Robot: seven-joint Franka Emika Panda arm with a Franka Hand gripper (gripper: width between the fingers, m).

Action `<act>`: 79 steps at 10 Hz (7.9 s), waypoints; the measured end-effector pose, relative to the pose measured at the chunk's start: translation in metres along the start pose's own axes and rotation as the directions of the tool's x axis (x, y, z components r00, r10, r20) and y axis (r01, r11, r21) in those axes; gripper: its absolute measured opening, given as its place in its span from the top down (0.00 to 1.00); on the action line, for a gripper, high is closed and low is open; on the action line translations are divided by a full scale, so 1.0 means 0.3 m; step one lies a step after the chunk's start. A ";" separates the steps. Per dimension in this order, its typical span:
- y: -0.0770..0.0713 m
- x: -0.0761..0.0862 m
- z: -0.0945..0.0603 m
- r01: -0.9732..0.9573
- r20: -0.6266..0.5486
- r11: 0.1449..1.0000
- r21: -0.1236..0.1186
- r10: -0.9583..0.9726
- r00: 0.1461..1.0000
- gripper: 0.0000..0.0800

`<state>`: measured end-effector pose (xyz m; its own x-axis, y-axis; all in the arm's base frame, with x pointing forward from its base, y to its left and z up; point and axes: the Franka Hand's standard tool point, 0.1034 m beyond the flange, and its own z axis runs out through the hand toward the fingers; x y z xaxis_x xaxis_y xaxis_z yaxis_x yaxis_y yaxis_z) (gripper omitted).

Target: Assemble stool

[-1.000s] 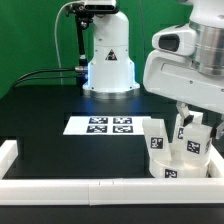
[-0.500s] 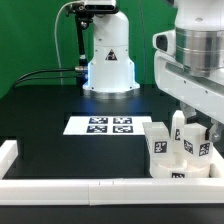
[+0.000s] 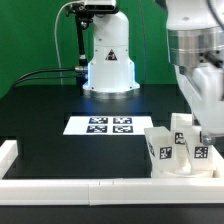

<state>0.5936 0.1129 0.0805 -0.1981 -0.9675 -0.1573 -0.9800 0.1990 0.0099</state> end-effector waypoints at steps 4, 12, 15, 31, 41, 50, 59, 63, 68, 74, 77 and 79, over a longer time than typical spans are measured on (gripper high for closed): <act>-0.004 0.000 0.003 -0.166 0.035 0.984 0.058 0.164 0.986 0.57; 0.008 -0.048 -0.068 0.550 0.022 0.835 0.025 -0.551 0.835 0.19; 0.013 -0.061 -0.065 0.824 -0.017 0.566 -0.001 -0.824 0.566 0.19; 0.005 0.000 0.014 0.831 0.018 -0.533 -0.157 -0.843 -0.537 0.19; 0.006 -0.018 0.004 0.953 -0.081 0.285 -0.101 -0.957 0.277 0.58; -0.014 -0.005 -0.001 0.235 -0.034 0.972 0.017 -0.235 0.971 0.58; -0.011 -0.025 0.011 -0.234 0.031 0.971 0.039 0.233 0.972 0.58; -0.005 -0.084 -0.071 0.243 0.029 0.970 0.005 -0.243 0.969 0.19; -0.003 -0.081 -0.065 0.561 0.022 0.828 0.010 -0.561 0.828 0.19; -0.002 -0.089 -0.069 0.979 -0.008 0.205 -0.002 -0.979 0.205 0.19; -0.009 -0.075 -0.069 0.970 -0.004 -0.236 -0.064 -0.972 -0.237 0.19; -0.023 -0.080 -0.060 0.823 0.056 -0.562 -0.084 -0.827 -0.560 0.19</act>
Offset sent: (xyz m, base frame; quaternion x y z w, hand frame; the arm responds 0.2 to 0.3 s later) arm 0.0000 0.0000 0.0000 0.0000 0.0000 0.0000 1.0000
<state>0.6049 0.1320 0.1019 0.9224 0.3855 0.0248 0.3863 -0.9209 -0.0521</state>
